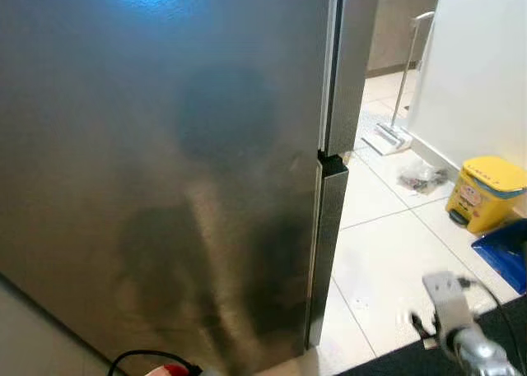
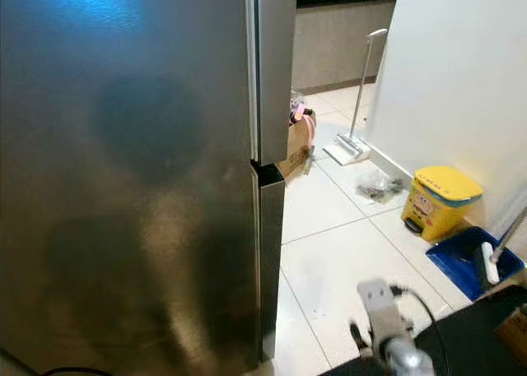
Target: Restocking fridge
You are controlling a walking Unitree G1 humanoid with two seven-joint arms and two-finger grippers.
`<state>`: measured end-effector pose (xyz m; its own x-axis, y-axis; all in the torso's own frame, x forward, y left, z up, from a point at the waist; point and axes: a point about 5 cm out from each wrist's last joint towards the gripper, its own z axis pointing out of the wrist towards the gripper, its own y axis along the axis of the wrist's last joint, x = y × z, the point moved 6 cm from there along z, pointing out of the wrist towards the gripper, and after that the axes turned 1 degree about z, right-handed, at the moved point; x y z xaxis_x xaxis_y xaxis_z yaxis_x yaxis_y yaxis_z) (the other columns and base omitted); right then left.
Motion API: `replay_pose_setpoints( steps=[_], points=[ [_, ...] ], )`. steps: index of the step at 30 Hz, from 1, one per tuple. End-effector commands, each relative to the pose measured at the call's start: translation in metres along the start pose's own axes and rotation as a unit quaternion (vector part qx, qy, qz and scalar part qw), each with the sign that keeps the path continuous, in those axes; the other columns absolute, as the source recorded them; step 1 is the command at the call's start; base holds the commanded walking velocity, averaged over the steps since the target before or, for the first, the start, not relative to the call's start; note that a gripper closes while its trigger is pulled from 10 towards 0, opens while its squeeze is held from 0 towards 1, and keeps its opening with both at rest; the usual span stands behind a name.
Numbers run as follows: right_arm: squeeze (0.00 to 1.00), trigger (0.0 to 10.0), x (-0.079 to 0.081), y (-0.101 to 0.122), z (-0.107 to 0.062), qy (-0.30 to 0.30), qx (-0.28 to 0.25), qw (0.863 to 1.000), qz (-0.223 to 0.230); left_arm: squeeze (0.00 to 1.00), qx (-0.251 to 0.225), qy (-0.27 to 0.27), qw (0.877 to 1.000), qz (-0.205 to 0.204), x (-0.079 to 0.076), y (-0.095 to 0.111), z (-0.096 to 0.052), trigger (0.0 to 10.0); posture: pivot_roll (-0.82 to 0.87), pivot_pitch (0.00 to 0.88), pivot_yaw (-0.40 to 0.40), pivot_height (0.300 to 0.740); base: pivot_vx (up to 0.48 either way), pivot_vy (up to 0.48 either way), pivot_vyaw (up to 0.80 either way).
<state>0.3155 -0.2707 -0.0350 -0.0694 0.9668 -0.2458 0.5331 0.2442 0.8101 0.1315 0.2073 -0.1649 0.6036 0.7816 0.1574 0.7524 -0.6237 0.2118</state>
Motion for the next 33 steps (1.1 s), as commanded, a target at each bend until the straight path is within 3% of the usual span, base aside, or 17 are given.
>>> replay_pose_setpoints(
  steps=[1,2,4,8,12,13,14,17,25,31,33],
  points=[
    [0.00,10.0,0.007,0.039,0.006,0.036,-0.064,0.997,0.016,0.00,0.003,-0.014,1.000,0.000,-0.011,-0.004,0.001,10.0,-0.04,0.000,0.010,0.740,0.000,0.000,0.00],
    [0.00,10.0,0.007,0.039,0.006,0.036,-0.064,0.997,0.016,0.00,0.003,-0.014,1.000,0.000,-0.011,-0.004,0.001,10.0,-0.04,0.000,0.010,0.740,0.000,0.000,0.00],
    [0.00,10.0,0.015,0.066,0.008,0.068,-0.107,0.992,0.021,0.00,0.005,-0.015,1.000,0.000,-0.012,-0.005,0.001,10.0,-0.04,0.000,0.010,0.740,0.000,0.000,0.00],
    [0.00,10.0,0.053,0.133,0.005,0.177,-0.204,0.963,0.019,0.00,0.008,-0.017,1.000,0.002,-0.013,-0.009,0.000,10.0,-0.04,0.000,0.016,0.740,0.000,0.000,0.00],
    [0.00,10.0,0.065,0.146,0.004,0.203,-0.214,0.955,0.009,0.00,0.009,-0.018,1.000,0.004,-0.014,-0.010,0.000,10.0,-0.04,0.000,0.014,0.740,0.000,0.000,0.00],
    [0.00,10.0,0.084,0.152,0.004,0.229,-0.209,0.950,-0.020,0.00,0.010,-0.019,1.000,0.005,-0.014,-0.012,0.000,10.0,-0.03,0.000,0.011,0.740,0.000,0.000,0.00],
    [0.00,10.0,0.084,0.152,0.004,0.229,-0.209,0.950,-0.020,0.00,0.010,-0.019,1.000,0.005,-0.014,-0.012,0.000,10.0,-0.03,0.000,0.011,0.740,0.000,0.000,0.00],
    [0.00,10.0,0.107,0.159,0.003,0.257,-0.210,0.942,-0.046,0.00,0.012,-0.016,1.000,0.004,-0.011,-0.015,-0.001,10.0,-0.02,0.000,0.008,0.740,0.000,0.000,0.00],
    [0.00,10.0,0.112,0.172,0.007,0.234,-0.212,0.948,-0.042,0.00,0.019,-0.014,1.000,0.004,-0.010,-0.023,-0.002,10.0,-0.01,0.000,0.010,0.740,0.000,0.000,0.00],
    [0.00,10.0,0.107,0.190,0.010,0.172,-0.234,0.956,-0.026,0.00,0.023,-0.016,1.000,0.007,-0.011,-0.028,-0.003,10.0,-0.01,0.000,0.011,0.740,0.000,0.000,0.00],
    [0.00,10.0,0.094,0.194,0.013,0.118,-0.241,0.963,-0.022,0.00,0.021,-0.015,1.000,0.008,-0.010,-0.027,-0.002,10.0,-0.01,0.000,0.011,0.740,0.000,0.000,0.00]
  ],
)
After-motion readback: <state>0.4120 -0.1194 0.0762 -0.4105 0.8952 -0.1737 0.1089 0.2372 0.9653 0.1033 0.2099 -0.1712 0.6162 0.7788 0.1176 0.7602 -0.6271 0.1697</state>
